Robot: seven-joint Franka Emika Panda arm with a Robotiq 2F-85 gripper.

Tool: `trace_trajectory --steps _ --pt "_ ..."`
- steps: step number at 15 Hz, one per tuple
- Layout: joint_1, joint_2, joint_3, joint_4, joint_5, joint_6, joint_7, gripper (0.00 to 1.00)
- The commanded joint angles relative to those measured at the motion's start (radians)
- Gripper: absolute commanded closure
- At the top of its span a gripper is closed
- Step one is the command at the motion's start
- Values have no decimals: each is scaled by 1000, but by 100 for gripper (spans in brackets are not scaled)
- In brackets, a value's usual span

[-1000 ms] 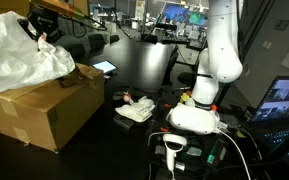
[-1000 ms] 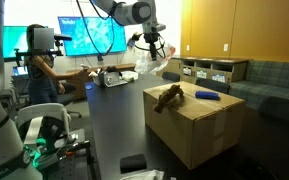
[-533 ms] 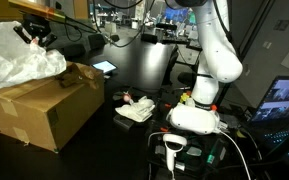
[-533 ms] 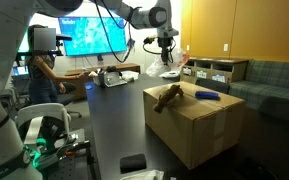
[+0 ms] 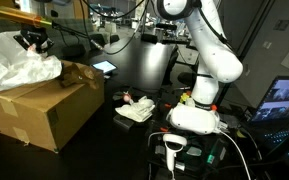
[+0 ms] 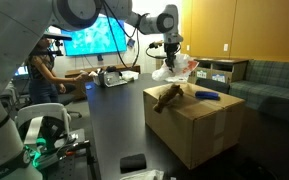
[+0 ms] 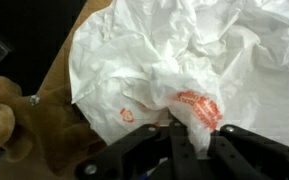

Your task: Put the turnip plushie on the table, then the moose on the box, then the white towel on the table, then the blue sponge on the box, then the duster on the table, lastly, the plastic on the box

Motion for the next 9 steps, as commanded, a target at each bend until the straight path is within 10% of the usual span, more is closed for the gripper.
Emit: trace_trajectory --steps 1,2,3,9 --pt "13 70 -30 117 -8 -54 81 99" --pt "9 71 -31 119 -4 -60 91 97" --pt "9 80 -35 124 -6 -58 104 72" --pt "1 46 -46 77 -7 -66 130 39"
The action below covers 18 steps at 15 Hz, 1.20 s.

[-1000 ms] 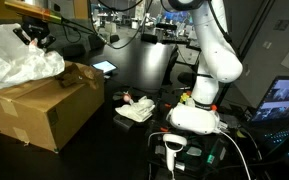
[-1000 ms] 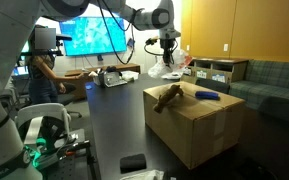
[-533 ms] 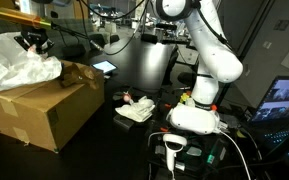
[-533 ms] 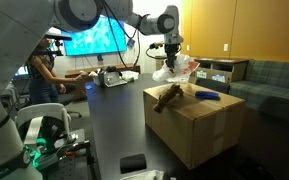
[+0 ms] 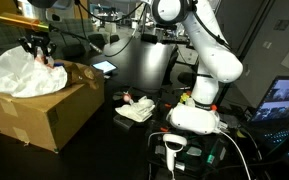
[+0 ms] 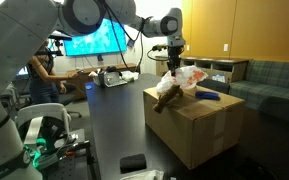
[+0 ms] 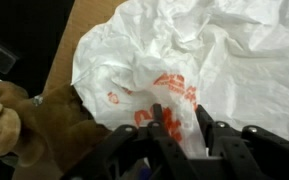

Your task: Put the turnip plushie on the table, then the moose on the box, then the white towel on the table, then the blue sponge on the box, then the duster on the table, lastly, the plastic on the box

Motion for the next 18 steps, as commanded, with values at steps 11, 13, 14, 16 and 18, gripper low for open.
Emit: trace_trajectory --steps 11,13,14,16,18 --pt "-30 -355 43 -361 29 -29 -224 0" --pt "-31 -435 62 -457 38 -45 -313 0" --pt "-35 -470 79 -501 38 -51 -354 0" --pt "-37 -549 101 -605 45 -49 -445 0" --pt "-40 -621 122 -710 61 -37 -537 0"
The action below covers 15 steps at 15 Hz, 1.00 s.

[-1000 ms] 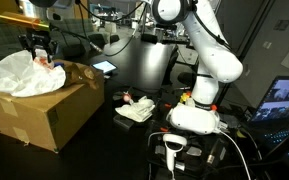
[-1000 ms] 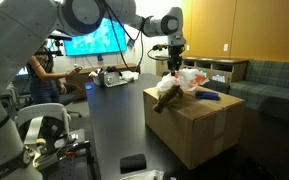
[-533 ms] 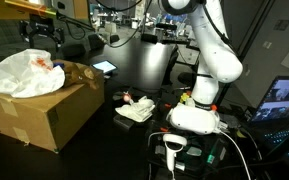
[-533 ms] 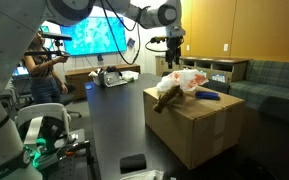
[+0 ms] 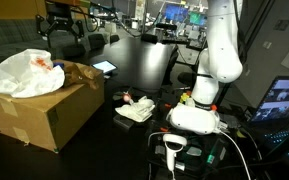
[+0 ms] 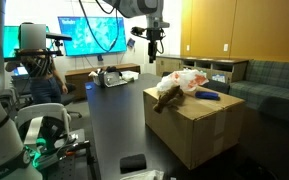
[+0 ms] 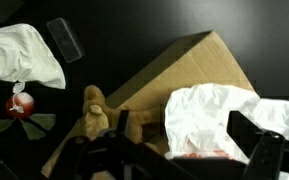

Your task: Put the turnip plushie on the table, then the moose on the box, then the white towel on the table, then the blue sponge on the box, then the duster on the table, lastly, the plastic on the box

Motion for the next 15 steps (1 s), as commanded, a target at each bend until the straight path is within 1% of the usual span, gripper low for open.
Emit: trace_trajectory --steps 1,4,8,11,15 --pt "-23 -184 42 -246 61 30 -179 0" --pt "-25 -292 56 -410 106 37 -285 0" --pt "-23 -443 72 -641 81 18 -435 0" --pt "-22 -562 88 -822 57 31 -537 0" --pt "-22 -744 98 -1065 43 51 -639 0"
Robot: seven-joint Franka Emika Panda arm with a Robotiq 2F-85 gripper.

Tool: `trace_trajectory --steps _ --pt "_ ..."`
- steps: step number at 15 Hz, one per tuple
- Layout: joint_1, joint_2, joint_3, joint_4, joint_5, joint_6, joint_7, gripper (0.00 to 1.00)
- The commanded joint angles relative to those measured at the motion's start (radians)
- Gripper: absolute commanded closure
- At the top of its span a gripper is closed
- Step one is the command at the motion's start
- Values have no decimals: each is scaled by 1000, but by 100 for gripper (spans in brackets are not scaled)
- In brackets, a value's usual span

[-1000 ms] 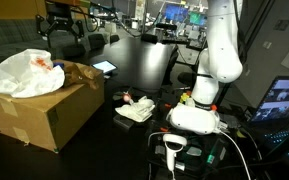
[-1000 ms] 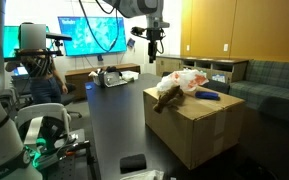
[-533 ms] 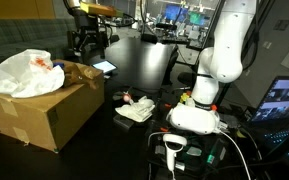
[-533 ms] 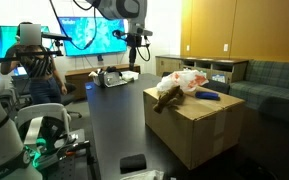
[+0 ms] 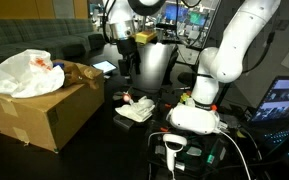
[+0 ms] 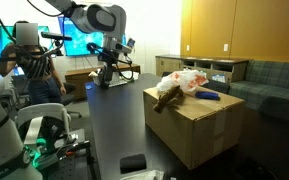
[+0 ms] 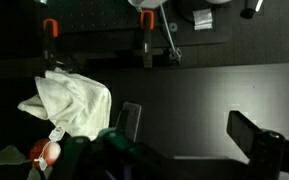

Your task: Put the turnip plushie on the table, then the moose on the box, then the white towel on the table, then the blue sponge on the box, then the duster on the table, lastly, the plastic on the box

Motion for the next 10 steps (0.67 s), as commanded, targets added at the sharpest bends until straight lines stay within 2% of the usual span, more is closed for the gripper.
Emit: trace_trajectory --steps 1,3,4,7,10 --pt "-18 -231 17 -256 -14 52 -107 0" --pt "-20 -333 9 -378 -22 71 -147 0" --pt "-26 -183 26 -239 -2 23 -100 0" --pt "-24 -291 23 -351 -3 45 -128 0" --pt "-24 -313 23 -356 -3 46 -133 0"
